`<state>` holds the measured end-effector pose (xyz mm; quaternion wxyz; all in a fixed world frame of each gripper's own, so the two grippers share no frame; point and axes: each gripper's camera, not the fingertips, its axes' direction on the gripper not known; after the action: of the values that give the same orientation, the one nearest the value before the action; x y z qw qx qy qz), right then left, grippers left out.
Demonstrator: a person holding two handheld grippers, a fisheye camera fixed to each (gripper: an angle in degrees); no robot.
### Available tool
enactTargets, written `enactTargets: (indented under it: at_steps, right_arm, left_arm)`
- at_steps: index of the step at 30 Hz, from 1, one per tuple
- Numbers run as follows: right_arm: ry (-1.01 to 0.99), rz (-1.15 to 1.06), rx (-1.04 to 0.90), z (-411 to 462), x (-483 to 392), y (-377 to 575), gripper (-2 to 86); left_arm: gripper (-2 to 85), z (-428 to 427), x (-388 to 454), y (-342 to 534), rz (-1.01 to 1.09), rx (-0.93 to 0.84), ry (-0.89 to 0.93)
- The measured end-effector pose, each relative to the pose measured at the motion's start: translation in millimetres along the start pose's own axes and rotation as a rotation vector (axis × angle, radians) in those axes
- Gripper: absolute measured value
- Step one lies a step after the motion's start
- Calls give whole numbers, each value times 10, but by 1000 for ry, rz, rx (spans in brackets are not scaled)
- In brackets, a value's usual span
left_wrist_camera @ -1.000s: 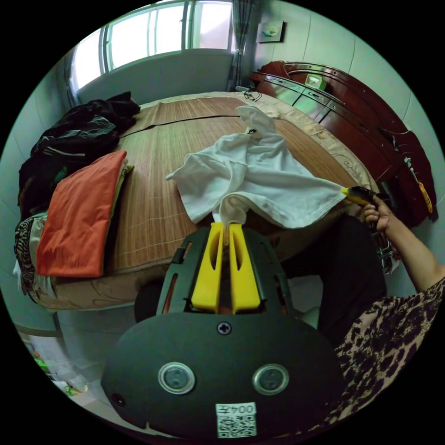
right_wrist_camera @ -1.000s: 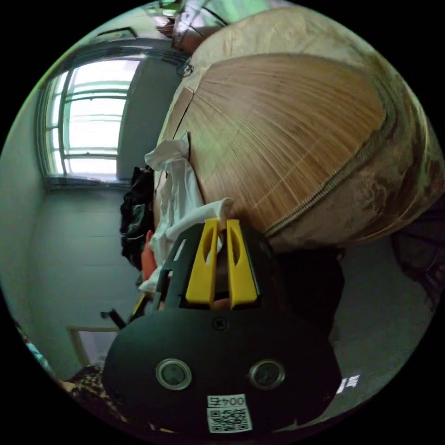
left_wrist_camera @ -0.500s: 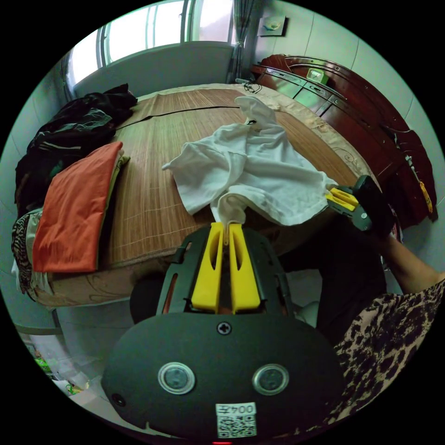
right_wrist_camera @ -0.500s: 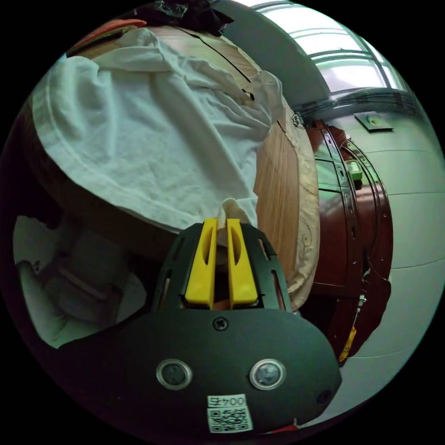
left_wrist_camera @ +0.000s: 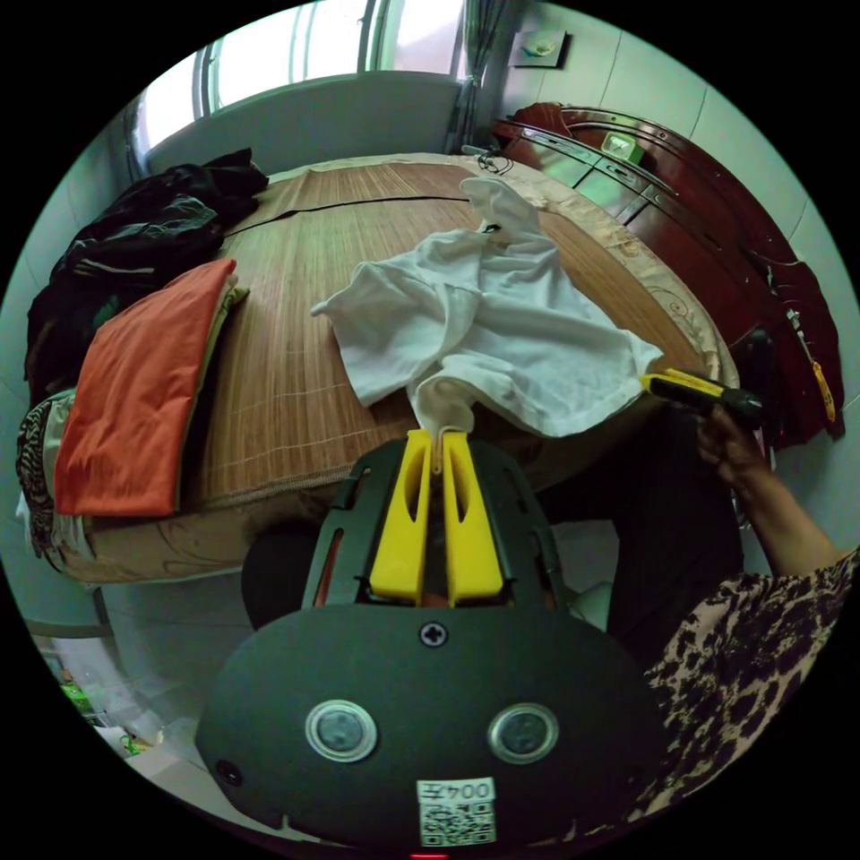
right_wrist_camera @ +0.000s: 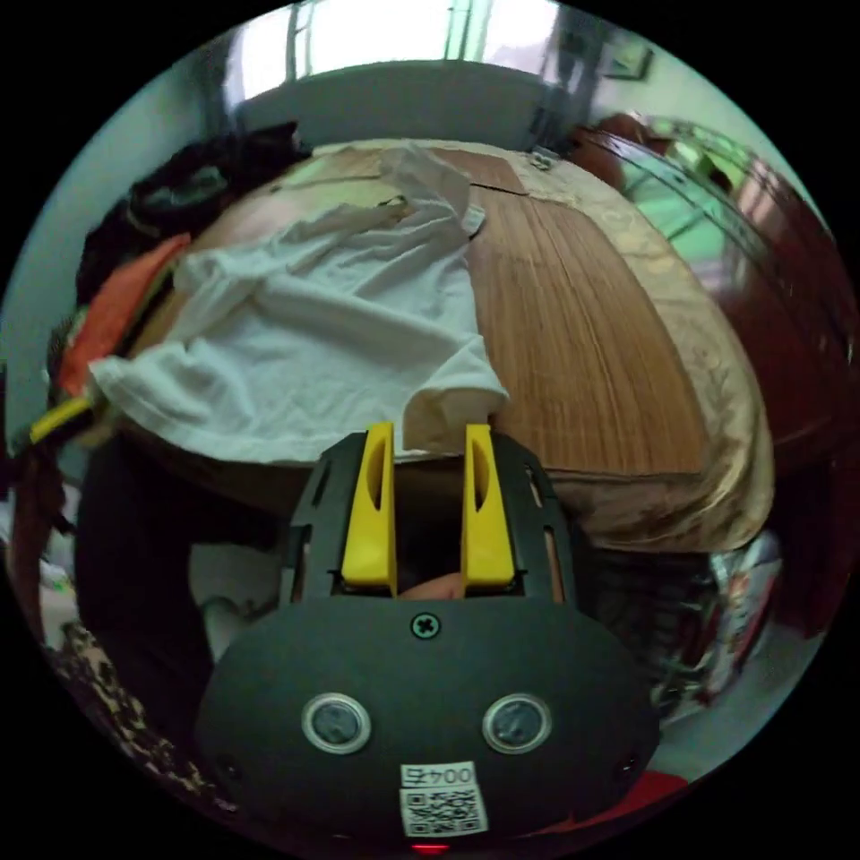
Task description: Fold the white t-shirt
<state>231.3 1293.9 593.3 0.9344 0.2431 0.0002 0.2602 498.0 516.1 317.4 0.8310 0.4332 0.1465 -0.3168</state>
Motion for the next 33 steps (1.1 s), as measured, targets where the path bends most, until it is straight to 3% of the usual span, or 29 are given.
enactTargets:
  at_steps: [4,19,23,26,33]
  right_arm:
    - [-182,103,18,-272,410,-15,114]
    - [-13,-32,-2,-747,-409,-644,122]
    - [59,-24,-22,-961,-452,-767,37]
    - [-55,58,27,-1478,-225,-890,18]
    - [-762,380,309,-3138,888,-1580,2]
  left_arm:
    - [25,-13,-232,-109,-4,8,8]
    - [20,-110,-1295,-483,-18,2,29]
    - [16,-193,-1629,-584,-9,0,3]
    - [13,-358,-1925,-687,-6,27,-40]
    - [7,-1261,-2918,-1315,-3,195,-75]
